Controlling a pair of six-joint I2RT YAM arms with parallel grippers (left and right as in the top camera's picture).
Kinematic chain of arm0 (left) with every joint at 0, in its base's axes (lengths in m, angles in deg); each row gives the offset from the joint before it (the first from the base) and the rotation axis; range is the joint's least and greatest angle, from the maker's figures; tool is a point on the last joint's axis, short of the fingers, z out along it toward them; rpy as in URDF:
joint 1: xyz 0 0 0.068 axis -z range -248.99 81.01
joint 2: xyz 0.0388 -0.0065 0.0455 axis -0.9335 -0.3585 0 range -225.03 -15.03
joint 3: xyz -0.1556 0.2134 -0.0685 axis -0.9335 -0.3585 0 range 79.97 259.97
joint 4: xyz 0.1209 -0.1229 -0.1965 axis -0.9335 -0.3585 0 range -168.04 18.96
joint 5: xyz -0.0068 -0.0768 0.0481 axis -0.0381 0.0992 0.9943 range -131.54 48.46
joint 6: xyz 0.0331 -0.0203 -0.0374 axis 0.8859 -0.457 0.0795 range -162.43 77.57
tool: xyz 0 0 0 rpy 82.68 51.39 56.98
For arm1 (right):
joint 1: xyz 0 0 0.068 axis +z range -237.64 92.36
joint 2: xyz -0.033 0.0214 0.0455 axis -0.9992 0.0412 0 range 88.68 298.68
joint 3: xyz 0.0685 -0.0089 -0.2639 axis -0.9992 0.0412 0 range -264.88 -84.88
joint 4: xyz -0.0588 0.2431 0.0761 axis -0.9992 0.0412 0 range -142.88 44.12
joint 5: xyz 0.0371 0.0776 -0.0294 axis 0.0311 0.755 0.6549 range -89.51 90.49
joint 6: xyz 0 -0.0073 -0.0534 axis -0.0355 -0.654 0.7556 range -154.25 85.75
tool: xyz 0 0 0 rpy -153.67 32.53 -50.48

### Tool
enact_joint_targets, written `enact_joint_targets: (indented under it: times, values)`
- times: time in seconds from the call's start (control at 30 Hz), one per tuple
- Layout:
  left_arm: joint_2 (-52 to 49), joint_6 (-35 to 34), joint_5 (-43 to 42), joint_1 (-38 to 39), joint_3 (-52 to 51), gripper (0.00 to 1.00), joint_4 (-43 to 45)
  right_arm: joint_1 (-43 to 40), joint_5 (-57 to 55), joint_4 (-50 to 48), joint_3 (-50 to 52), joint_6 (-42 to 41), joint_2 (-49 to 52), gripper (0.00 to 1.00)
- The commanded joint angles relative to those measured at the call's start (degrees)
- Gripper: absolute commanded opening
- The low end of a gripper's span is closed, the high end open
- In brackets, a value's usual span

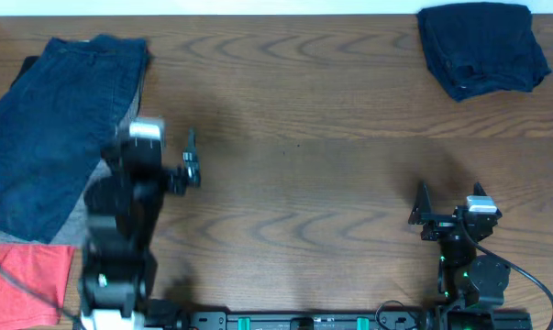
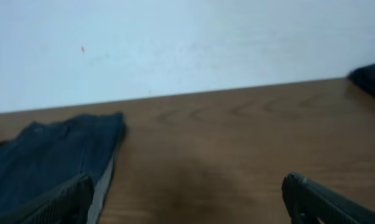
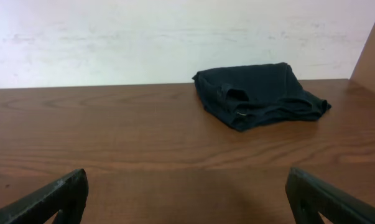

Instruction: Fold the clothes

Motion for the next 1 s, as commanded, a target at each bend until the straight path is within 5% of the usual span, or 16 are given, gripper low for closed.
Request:
enact_joint_targets:
  times: [0.0,0.4,0.97]
  values:
    - [10.03,0.59,-0.09,-0.31,-8.66,0.98,1.97,0.96,-0.17,0.11,0.15,-0.72,-0.37,0.99]
    - [33.73,0.59,-0.07,-2.03,-26.77,0.98,2.12,0.96,-0.17,0.11,0.15,-0.72,-0.37,0.99]
    - [38.86,0.37,-0.07,-2.12,-34.29,0.98,9.03,0.96,-0.17,0.11,0.15,-0.72,-0.39,0.99]
